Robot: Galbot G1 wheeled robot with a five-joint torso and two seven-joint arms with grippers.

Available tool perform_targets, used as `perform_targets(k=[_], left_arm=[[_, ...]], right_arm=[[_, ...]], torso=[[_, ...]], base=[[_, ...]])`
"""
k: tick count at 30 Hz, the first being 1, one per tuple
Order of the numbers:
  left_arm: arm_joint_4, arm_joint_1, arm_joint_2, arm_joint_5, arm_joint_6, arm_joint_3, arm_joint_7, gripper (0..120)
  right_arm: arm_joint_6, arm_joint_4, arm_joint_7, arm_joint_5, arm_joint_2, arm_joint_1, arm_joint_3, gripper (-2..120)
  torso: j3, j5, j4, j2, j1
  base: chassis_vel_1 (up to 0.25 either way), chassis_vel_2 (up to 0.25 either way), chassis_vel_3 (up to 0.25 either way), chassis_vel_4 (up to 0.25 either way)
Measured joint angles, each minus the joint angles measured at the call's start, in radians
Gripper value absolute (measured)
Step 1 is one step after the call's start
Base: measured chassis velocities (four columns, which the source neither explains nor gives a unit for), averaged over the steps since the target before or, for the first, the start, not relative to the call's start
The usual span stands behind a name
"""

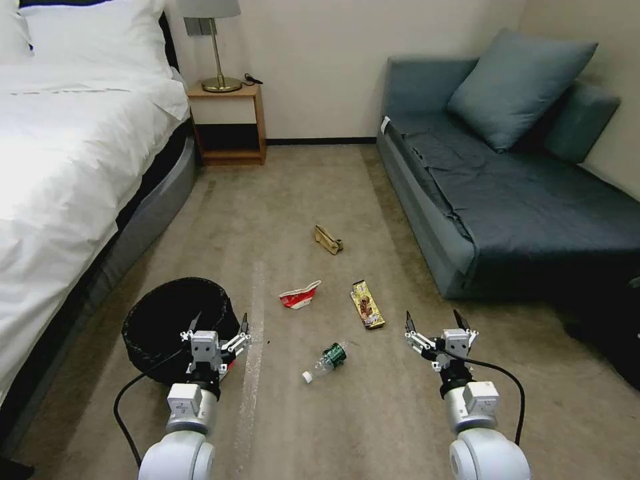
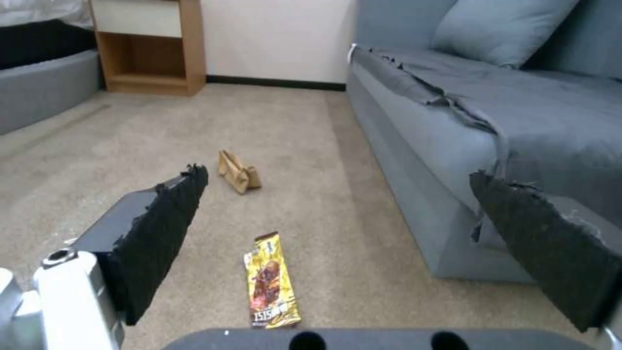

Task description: Pick up the trash bin, then pick up the garbage on the floor and place it into the trash bin.

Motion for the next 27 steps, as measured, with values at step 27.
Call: perform_targets(k=[27], left_arm=[[0.0, 0.0, 0.0, 0.0, 0.0, 0.0, 0.0, 100]], right_arm=[[0.0, 0.0, 0.0, 0.0, 0.0, 0.0, 0.0, 100]], torso=[[0.0, 0.0, 0.0, 0.0, 0.0]], base=[[0.0, 0.0, 0.0, 0.0]])
